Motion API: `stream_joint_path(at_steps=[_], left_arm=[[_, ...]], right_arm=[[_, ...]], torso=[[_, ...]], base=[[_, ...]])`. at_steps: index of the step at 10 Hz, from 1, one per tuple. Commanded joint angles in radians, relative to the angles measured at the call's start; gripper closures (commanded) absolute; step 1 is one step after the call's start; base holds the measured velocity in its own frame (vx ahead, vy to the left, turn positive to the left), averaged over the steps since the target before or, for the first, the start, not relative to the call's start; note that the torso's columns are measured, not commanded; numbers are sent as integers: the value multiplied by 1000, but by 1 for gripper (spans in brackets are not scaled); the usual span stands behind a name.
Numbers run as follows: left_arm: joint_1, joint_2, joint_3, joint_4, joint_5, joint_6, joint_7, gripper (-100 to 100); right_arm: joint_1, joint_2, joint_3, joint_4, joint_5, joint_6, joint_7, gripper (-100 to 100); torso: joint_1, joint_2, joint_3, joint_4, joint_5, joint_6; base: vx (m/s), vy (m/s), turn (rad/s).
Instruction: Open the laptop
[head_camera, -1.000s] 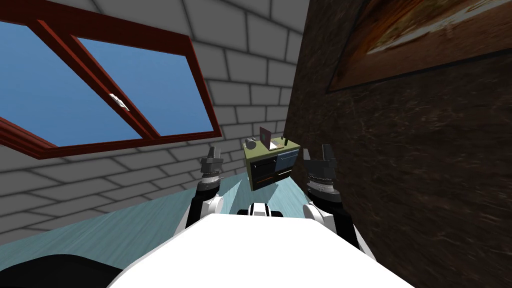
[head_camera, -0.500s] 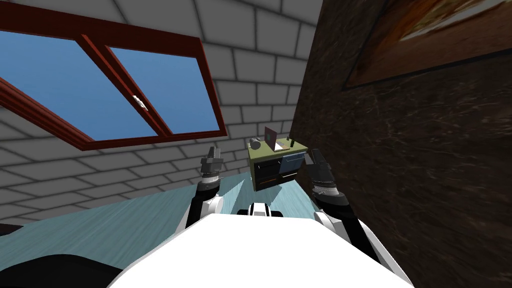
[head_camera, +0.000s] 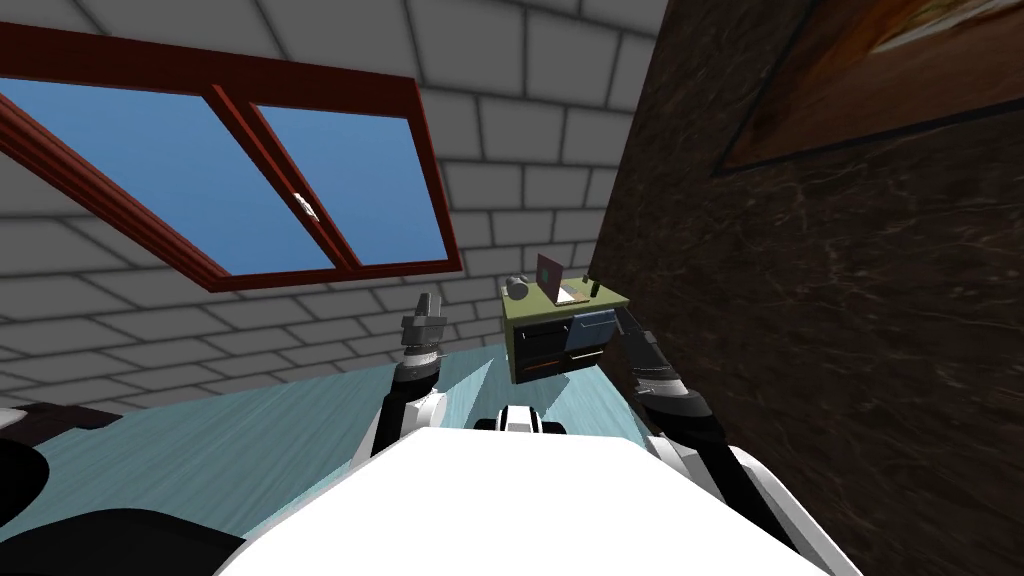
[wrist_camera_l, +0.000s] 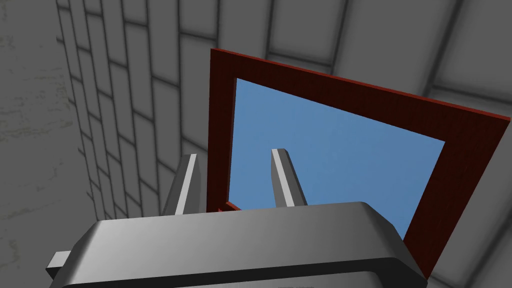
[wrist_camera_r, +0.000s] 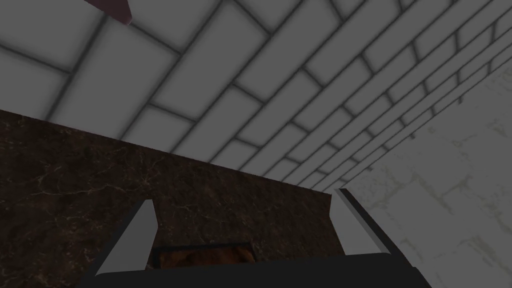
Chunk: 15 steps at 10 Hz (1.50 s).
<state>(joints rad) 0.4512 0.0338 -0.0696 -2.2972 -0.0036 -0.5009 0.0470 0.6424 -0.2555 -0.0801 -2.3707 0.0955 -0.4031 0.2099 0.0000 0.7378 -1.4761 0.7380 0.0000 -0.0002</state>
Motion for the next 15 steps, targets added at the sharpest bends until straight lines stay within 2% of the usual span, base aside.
stream_joint_path(at_steps=[1,2,3,4,5,6,7,8,9,10,11,12,13,14,15], left_arm=[[0,0,0,0,0,0,0,0],[0,0,0,0,0,0,0,0],[0,0,0,0,0,0,0,0],[0,0,0,0,0,0,0,0],[0,0,0,0,0,0,0,0],[0,0,0,0,0,0,0,0],[0,0,0,0,0,0,0,0],[0,0,0,0,0,0,0,0],[0,0,0,0,0,0,0,0],[0,0,0,0,0,0,0,0],[0,0,0,0,0,0,0,0],[0,0,0,0,0,0,0,0],[0,0,0,0,0,0,0,0],[0,0,0,0,0,0,0,0],[0,0,0,0,0,0,0,0]], right_arm=[[25,-32,-35,0,41,39,65,-100],[47,-53,-59,-1,69,62,102,-100],[47,-53,-59,-1,69,62,108,-100],[69,-74,-83,-3,99,86,147,-100],[69,-74,-83,-3,99,86,152,-100],[92,-97,-108,-5,129,111,194,-100],[92,-97,-108,-5,129,111,198,-100],[115,-121,-133,-6,160,137,238,-100],[115,-121,-133,-6,160,137,244,-100],[139,-146,-159,-6,191,163,285,-100],[139,-146,-159,-6,191,163,291,-100],[162,-172,-185,-5,223,190,331,-100],[162,-172,-185,-5,223,190,338,-100],[186,-199,-212,-3,254,217,376,-100],[186,-199,-212,-3,254,217,386,-100]], torso=[[0,-1,0,0,0,0],[0,0,0,0,0,1],[0,0,0,0,0,0],[0,1,0,0,0,1],[0,0,0,0,0,0],[0,0,0,0,0,0],[0,0,0,0,0,0],[0,0,0,0,0,1],[0,0,0,0,0,0],[0,0,0,0,0,0],[0,0,0,0,0,0],[0,0,0,0,0,1],[0,0,0,0,0,0],[0,0,0,0,0,1],[0,0,0,0,0,0]], base=[[29,4,76],[26,4,158],[22,-1,74],[24,7,156],[21,3,76],[26,6,179],[24,1,85],[29,4,145],[24,1,89],[28,5,180],[24,-2,75],[28,3,168],[25,1,83],[27,6,152],[24,1,90]])
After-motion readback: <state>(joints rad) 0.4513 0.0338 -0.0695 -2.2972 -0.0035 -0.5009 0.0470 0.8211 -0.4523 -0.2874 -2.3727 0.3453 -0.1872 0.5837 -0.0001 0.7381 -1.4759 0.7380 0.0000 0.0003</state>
